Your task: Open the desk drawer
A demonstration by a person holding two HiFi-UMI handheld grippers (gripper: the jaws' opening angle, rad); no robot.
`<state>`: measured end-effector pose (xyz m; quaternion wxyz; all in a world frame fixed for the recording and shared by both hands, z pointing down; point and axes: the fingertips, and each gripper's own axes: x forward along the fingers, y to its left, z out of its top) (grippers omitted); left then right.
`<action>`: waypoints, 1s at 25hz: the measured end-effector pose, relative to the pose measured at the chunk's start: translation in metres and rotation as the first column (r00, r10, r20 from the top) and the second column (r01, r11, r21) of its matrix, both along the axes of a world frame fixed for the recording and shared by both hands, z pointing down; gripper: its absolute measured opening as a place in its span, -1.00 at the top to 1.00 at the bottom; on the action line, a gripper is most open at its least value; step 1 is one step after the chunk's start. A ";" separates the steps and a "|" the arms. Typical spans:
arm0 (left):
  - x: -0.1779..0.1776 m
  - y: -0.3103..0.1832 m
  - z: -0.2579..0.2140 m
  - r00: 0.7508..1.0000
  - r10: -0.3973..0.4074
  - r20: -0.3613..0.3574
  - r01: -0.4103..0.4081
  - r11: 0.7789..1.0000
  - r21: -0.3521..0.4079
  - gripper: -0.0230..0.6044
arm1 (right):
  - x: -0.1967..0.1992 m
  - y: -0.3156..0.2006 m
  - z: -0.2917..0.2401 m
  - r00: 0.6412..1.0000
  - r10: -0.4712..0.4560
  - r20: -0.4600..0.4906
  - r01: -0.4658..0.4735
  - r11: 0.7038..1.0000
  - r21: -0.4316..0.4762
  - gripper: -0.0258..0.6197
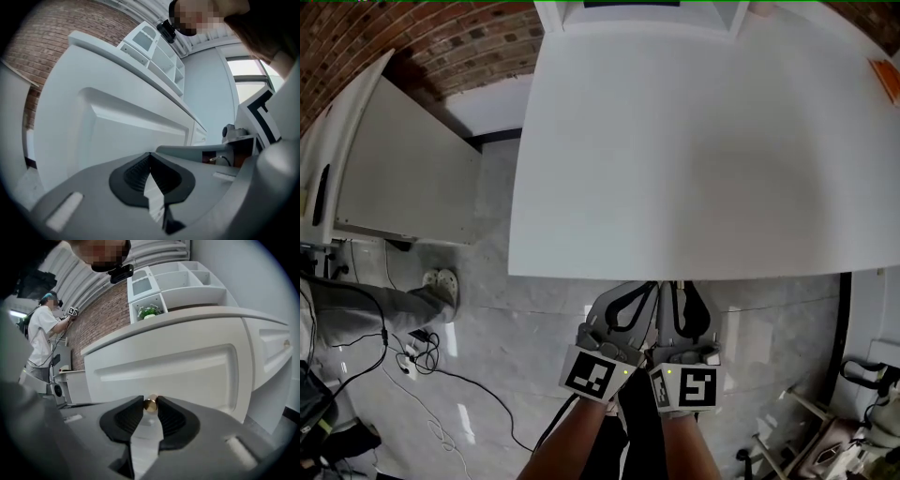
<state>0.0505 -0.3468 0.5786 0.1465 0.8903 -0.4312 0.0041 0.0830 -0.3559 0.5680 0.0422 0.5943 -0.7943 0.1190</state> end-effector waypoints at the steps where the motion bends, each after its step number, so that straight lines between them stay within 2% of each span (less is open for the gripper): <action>1: 0.000 -0.001 0.000 1.000 -0.003 0.002 0.003 1.000 0.002 0.92 | 0.000 0.000 0.000 1.000 0.001 0.004 -0.001 1.000 0.003 0.64; 9: 0.001 -0.008 0.002 1.000 -0.007 0.001 0.007 1.000 0.015 0.92 | -0.001 0.001 0.001 0.999 -0.041 0.033 0.041 0.999 0.009 0.66; 13: 0.003 -0.008 0.002 1.000 0.001 -0.003 -0.001 1.000 0.016 0.92 | 0.001 0.002 0.001 0.997 -0.029 0.067 0.030 1.000 -0.002 0.67; 19: 0.006 -0.006 0.001 0.999 0.028 0.022 -0.029 0.999 0.035 0.95 | 0.001 0.004 0.000 0.997 -0.048 0.057 0.048 0.999 0.001 0.68; 25: 0.007 0.002 0.000 1.000 0.028 0.011 -0.028 0.999 0.025 0.96 | 0.001 0.012 -0.001 0.997 -0.067 0.042 0.067 0.998 0.002 0.69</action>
